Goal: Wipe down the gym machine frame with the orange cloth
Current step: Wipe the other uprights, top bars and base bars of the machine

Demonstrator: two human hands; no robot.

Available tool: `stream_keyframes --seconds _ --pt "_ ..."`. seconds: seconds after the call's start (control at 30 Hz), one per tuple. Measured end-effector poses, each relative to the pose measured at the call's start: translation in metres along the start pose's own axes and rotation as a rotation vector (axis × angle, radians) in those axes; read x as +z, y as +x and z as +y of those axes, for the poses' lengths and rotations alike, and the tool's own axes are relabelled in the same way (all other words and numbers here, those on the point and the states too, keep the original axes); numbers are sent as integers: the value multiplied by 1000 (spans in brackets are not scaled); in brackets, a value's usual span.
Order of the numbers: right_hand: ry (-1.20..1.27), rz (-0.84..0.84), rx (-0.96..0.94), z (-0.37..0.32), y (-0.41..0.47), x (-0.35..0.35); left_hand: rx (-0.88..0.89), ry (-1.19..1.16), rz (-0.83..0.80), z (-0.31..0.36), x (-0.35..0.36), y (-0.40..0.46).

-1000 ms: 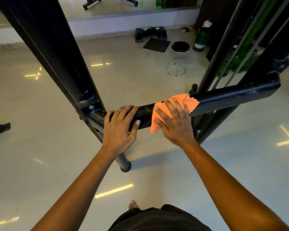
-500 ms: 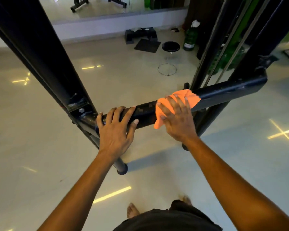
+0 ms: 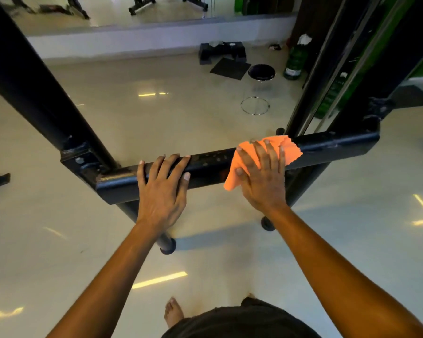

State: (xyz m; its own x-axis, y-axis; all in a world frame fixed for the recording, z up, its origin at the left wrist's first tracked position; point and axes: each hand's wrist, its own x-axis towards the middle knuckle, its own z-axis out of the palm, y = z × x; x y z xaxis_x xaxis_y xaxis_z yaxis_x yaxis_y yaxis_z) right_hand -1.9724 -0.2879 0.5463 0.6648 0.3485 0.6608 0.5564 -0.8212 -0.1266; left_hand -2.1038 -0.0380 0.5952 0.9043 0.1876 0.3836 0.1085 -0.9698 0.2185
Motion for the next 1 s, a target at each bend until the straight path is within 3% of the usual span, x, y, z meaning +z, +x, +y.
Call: stream_keyframes --seconds 0.07,0.17,0.3,0.43,0.53,0.63,0.8,0.9,1.0 --pt "24 27 92 -25 1 4 -2 -15 4 11 5 3" --pt "123 18 18 -70 0 12 15 -30 -3 29 14 8" --pt "58 -3 -282 -6 5 5 -32 -38 23 41 19 11" --pt "24 -25 -100 57 10 -13 -64 -24 58 52 21 9" --pt "50 2 17 23 11 -9 -117 -6 54 67 25 14" --pt "126 -15 -53 -18 11 -4 -138 -18 28 73 28 17" --pt "54 -73 -261 33 17 -13 -116 -16 2 68 24 16" --pt "39 -64 -101 51 16 -23 -74 -19 -9 67 22 19" --pt "58 -55 75 12 19 -22 -16 -47 -48 62 23 25"
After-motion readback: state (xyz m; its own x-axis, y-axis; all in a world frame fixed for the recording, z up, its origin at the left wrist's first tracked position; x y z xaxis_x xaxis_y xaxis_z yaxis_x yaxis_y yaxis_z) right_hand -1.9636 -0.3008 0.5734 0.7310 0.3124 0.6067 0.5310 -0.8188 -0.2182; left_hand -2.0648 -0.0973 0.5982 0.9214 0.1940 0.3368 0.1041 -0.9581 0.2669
